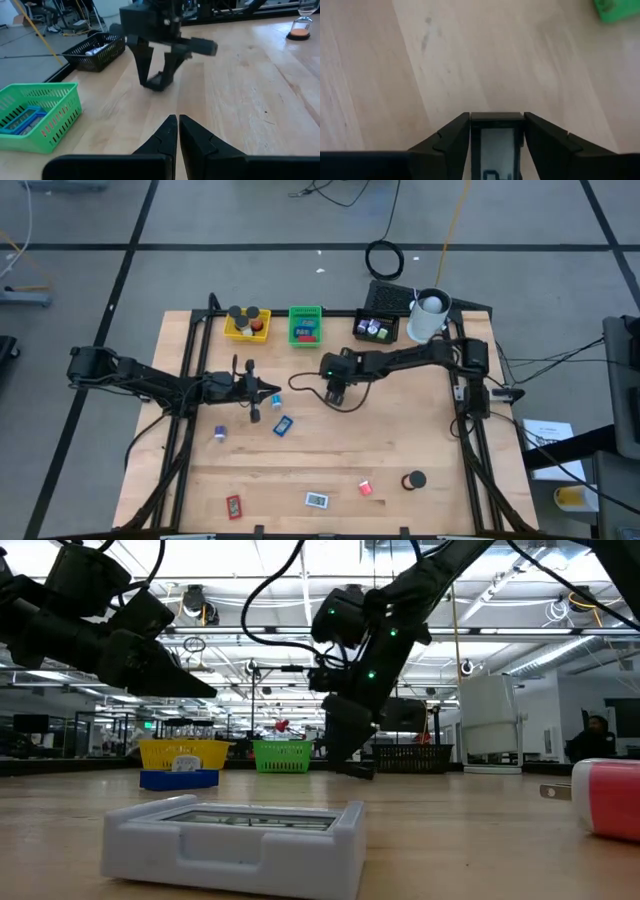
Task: Pick & Place Office items
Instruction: Put the black digital timer into the green bin
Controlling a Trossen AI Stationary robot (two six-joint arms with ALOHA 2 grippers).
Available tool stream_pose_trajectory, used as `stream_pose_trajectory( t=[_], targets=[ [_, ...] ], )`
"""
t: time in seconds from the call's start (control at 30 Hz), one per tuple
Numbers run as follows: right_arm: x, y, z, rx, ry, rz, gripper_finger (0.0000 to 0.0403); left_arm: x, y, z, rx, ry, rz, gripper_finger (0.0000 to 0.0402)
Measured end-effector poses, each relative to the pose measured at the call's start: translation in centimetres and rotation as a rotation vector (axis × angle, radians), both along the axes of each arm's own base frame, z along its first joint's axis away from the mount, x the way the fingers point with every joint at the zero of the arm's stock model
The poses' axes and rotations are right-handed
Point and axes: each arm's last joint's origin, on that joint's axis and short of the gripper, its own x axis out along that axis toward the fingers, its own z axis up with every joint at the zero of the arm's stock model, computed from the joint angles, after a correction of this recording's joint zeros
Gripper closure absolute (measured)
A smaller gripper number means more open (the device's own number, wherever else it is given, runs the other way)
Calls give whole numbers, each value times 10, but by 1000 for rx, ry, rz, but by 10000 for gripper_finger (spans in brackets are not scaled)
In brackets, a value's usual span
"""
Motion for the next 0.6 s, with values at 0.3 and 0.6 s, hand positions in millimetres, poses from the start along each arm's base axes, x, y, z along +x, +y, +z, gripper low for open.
stream_pose_trajectory(
  t=[0.3, 0.6],
  targets=[
    [-4, 0, 15, -74, 0, -38, 170, 0, 0, -1, -4, 6, 1, 376],
    [-41, 7, 1, -20, -82, -120, 126, 0, 0, -1, -9, 13, 2, 376]
  ],
)
